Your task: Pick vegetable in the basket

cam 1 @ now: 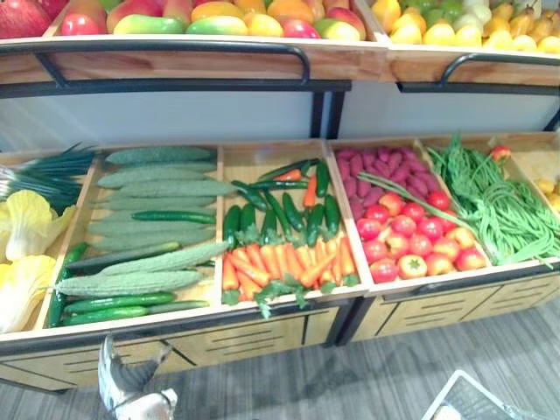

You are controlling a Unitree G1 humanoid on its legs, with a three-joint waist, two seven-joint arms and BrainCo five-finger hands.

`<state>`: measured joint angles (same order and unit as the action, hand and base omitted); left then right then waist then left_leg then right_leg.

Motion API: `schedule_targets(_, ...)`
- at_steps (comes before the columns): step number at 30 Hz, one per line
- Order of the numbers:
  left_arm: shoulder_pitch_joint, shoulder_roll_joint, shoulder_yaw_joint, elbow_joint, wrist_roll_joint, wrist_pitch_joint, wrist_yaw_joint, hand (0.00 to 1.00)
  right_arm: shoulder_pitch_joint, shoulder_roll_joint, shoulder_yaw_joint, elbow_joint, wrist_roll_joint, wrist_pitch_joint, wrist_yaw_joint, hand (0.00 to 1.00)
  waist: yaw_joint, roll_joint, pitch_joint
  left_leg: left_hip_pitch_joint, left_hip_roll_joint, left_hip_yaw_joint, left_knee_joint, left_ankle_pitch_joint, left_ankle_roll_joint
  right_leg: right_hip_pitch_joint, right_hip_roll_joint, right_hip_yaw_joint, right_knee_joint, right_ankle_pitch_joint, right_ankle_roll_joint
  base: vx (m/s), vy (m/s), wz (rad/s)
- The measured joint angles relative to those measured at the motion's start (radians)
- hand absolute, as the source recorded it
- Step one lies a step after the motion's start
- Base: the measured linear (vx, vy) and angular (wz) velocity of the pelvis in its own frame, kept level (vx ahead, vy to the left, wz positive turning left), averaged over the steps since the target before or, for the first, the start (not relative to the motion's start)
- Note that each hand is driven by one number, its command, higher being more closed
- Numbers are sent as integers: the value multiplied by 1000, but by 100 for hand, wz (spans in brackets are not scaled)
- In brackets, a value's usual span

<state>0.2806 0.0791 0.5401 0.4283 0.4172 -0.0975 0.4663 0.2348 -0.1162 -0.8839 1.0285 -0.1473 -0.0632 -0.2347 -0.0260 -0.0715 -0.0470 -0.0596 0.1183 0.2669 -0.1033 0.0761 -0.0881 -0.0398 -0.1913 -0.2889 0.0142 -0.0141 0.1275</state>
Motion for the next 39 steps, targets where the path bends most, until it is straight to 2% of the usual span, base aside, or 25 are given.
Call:
schedule_targets(2, 1, 0, 44, 105, 0, 9, 17, 0, 5, 7, 0, 1, 0, -7, -7, 100, 0, 8, -5, 11, 0, 2, 0, -6, -4, 15, 2, -1, -12, -1, 0, 53, -10, -2)
schedule_targets(4, 1, -3, 73, 168, -2, 16, 38, 0, 2, 9, 0, 9, 0, -9, -16, 100, 0, 4, -18, 11, 0, 2, 0, -10, -5, 15, 2, -1, -13, -4, -1, 48, -9, -1)
schedule_targets(10, -5, -8, 157, 365, -26, 22, 45, 0, -23, 8, -5, 54, 2, -19, -41, 100, -4, 5, -25, 11, -1, 2, 0, -17, -11, 15, 2, 0, -16, -10, -3, 43, -8, -1)
schedule_targets(16, -2, -9, 174, 536, -63, 54, -36, 0, -68, 4, -9, 118, 39, -20, -38, 100, -3, 9, -29, 28, 0, 26, 1, -28, -19, 16, 4, 24, -19, -10, -3, 51, -6, -11)
schedule_targets(20, -10, -2, 136, 597, -60, 56, -128, 0, -98, -4, 39, 127, 40, -23, -17, 100, -20, 20, -26, 45, -2, 39, 3, -36, -19, 26, 4, 39, -25, -11, -4, 39, -6, -11)
schedule_targets(21, -21, 2, 6, 646, -63, 52, -177, 0, -132, -25, 107, 130, 40, -28, 3, 100, -30, 29, -12, 63, -9, 47, 6, -55, -24, 33, 0, 53, -31, -23, 0, 12, -1, -3)
schedule_targets(27, -21, 2, 6, 646, -63, 52, -178, 0, -134, -25, 115, 130, 40, -28, 4, 100, -31, 28, -4, 69, -9, 48, 6, -55, -24, 37, 0, 55, -30, -23, 0, 0, 0, 0)
schedule_targets(33, -31, 7, 2, 646, -64, 52, -200, 0, -150, -28, 223, 122, 40, -32, 35, 100, -33, 19, 20, 94, -4, 70, 3, -59, -27, 46, 3, 77, -24, -24, -2, -9, -8, -12)
schedule_targets(39, -88, 43, -87, 646, -93, 50, -220, 0, -175, -34, 353, 95, 39, -50, 82, 100, -32, 19, 53, 117, 6, 86, 4, -63, -31, 37, 8, 94, 22, -45, -1, -9, -15, -7)
